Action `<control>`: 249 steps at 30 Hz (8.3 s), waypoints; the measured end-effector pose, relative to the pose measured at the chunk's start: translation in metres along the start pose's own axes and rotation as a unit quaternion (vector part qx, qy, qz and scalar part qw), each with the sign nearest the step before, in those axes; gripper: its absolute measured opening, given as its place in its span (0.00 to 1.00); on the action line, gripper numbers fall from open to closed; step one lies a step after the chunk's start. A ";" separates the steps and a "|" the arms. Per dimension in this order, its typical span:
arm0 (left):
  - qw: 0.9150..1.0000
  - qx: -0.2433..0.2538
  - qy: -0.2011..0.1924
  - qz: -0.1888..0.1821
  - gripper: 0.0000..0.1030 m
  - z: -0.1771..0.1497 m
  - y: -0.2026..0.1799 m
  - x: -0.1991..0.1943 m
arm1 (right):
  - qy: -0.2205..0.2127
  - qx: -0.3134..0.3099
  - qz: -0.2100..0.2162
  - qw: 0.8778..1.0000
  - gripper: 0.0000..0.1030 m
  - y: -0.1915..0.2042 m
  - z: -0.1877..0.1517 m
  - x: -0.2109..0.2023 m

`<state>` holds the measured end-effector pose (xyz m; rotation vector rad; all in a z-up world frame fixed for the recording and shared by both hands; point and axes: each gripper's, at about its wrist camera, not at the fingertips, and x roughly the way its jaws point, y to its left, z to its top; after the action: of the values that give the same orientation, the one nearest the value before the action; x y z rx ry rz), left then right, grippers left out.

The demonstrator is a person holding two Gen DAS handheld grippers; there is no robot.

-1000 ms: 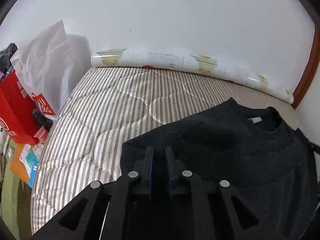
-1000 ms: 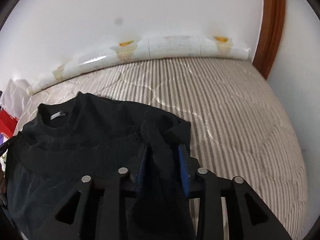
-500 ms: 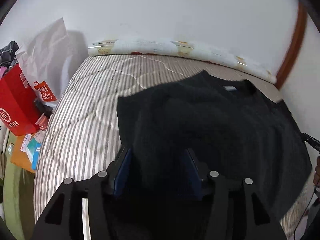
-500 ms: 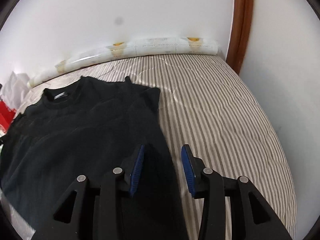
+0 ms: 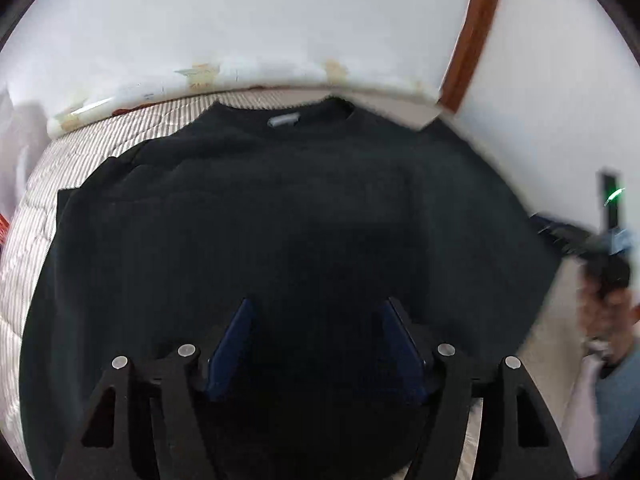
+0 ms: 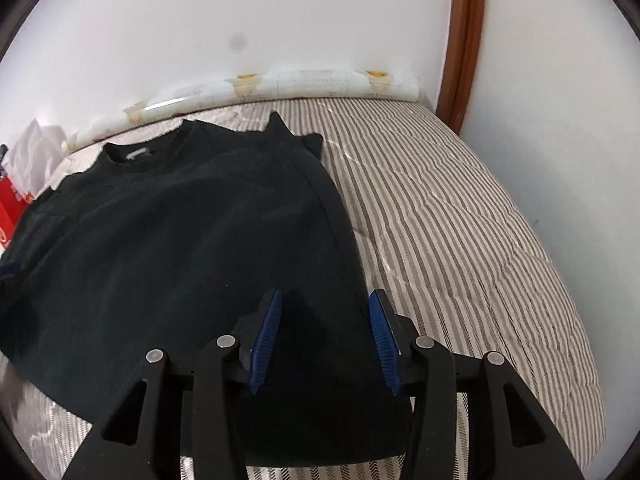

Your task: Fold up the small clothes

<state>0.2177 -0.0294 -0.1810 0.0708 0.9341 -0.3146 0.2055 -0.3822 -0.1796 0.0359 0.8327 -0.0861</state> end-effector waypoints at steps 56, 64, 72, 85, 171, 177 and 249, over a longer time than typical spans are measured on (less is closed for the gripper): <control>0.972 -0.231 -0.020 0.036 0.58 -0.195 0.173 -0.156 | -0.020 -0.281 0.158 0.946 0.55 0.369 -0.055 -0.074; 0.967 -0.251 -0.038 0.009 0.58 -0.206 0.188 -0.162 | -0.012 -0.365 0.184 0.913 0.69 0.424 -0.089 -0.082; 0.965 -0.260 -0.041 -0.006 0.58 -0.211 0.198 -0.160 | -0.020 -0.398 0.175 0.900 0.68 0.450 -0.101 -0.089; 0.967 -0.254 -0.031 -0.002 0.59 -0.203 0.196 -0.155 | -0.064 -0.382 0.157 0.909 0.25 0.469 -0.095 -0.068; 0.996 -0.031 -0.086 -0.012 0.18 -0.025 -0.096 -0.045 | -0.060 0.168 0.144 0.973 0.18 -0.027 -0.036 -0.021; 0.994 -0.064 -0.086 0.023 0.18 -0.040 -0.040 -0.064 | -0.052 0.143 0.180 0.972 0.17 0.041 -0.013 -0.011; 0.995 -0.069 -0.063 -0.023 0.59 0.009 0.047 -0.042 | 0.005 0.019 0.145 0.989 0.10 0.067 0.061 0.000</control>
<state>0.2153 0.0238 -0.1459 -0.0960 0.8304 -0.2939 0.2563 -0.3194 -0.1386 0.1937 0.8281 0.1730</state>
